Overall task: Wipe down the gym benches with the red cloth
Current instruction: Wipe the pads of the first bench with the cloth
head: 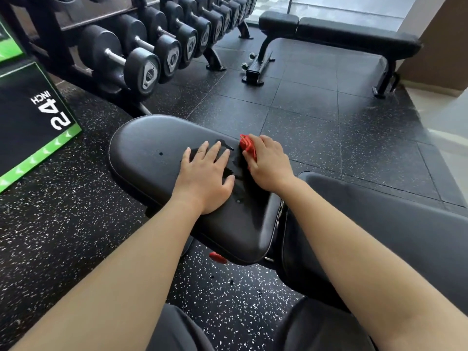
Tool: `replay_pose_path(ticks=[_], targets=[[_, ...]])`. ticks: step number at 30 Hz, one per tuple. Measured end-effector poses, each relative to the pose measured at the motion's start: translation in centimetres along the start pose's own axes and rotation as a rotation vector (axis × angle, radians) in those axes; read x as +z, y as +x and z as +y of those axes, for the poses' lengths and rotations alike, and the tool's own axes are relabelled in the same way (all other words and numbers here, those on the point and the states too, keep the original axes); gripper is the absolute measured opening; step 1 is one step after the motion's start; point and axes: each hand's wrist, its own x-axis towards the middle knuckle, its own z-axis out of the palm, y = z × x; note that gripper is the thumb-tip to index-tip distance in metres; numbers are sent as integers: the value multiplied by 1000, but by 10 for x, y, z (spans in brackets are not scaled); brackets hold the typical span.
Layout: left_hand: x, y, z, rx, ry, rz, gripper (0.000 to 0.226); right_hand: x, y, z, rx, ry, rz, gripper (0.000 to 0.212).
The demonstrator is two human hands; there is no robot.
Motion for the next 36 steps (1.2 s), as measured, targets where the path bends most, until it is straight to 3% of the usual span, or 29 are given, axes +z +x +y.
replay_pose_path(ticks=[6, 13, 19, 26, 32, 36], targets=[[0, -1, -1, 5, 6, -16, 59, 0, -89, -4, -87, 89, 17, 58], [0, -3, -1, 35, 45, -65, 58, 9, -160, -17, -40, 268, 38, 61], [1, -4, -1, 45, 59, -56, 58, 15, -154, -18, -20, 310, 85, 58], [1, -4, 0, 38, 41, -47, 58, 10, -84, 0, 44, 232, 34, 53], [-14, -1, -23, 147, 44, -150, 56, 6, -132, -12, -58, 285, 38, 55], [-10, -9, -36, 121, 25, -53, 56, 11, -135, -20, -54, 250, 52, 53]])
